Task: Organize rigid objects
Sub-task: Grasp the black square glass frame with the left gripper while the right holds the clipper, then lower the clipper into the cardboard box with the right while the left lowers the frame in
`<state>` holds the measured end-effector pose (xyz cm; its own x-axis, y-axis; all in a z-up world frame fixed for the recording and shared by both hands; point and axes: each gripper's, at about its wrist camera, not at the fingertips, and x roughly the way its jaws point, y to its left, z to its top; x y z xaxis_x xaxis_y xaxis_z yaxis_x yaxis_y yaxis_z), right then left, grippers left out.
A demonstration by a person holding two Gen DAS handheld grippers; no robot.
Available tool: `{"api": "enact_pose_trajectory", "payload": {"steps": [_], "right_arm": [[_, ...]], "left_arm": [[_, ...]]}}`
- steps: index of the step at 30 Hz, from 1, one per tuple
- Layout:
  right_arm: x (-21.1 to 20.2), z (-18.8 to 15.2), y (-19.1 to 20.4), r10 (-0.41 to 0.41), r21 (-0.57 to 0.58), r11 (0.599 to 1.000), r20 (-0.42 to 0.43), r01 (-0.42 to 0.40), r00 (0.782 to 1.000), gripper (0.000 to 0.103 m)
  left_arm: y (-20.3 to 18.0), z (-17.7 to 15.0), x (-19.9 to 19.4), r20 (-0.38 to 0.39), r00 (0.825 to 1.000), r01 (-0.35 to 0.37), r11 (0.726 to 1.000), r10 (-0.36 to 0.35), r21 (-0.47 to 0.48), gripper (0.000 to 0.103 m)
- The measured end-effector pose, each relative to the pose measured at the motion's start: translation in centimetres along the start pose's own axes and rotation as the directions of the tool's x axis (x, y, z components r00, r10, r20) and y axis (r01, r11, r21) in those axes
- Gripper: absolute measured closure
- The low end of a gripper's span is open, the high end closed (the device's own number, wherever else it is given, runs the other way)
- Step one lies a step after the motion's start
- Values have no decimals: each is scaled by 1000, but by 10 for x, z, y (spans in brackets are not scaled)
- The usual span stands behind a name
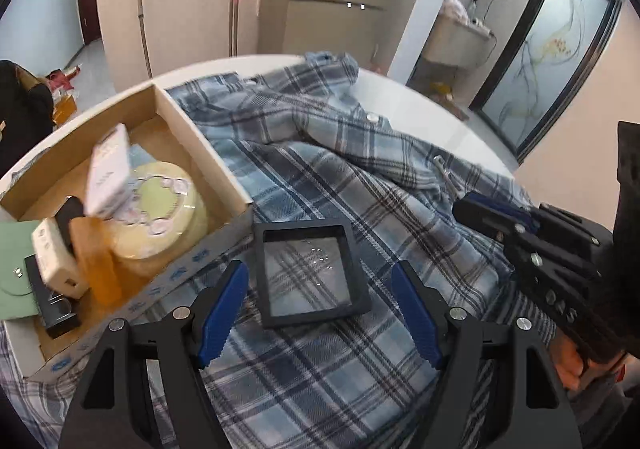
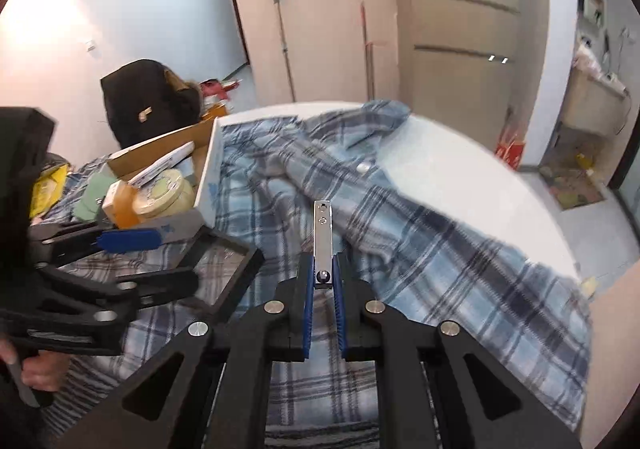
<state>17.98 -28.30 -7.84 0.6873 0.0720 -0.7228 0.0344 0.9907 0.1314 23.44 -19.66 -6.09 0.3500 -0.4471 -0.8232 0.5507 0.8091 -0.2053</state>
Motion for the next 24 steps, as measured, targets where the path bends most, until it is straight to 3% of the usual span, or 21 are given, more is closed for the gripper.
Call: {"api": "enact_pose_trajectory", "payload": {"steps": [2, 19, 24], "right_arm": [[4, -2, -2, 16, 12, 1000, -18, -16, 1000, 94], [6, -7, -7, 33, 23, 999, -24, -33, 999, 94], [7, -8, -6, 24, 17, 1000, -21, -24, 999, 94]], "left_arm": [[-4, 2, 6, -19, 1000, 17, 1000, -17, -2, 27], [-9, 12, 32, -67, 990, -123, 992, 123, 4, 27], [-7, 10, 43, -135, 980, -148, 989, 147, 0, 27]]}}
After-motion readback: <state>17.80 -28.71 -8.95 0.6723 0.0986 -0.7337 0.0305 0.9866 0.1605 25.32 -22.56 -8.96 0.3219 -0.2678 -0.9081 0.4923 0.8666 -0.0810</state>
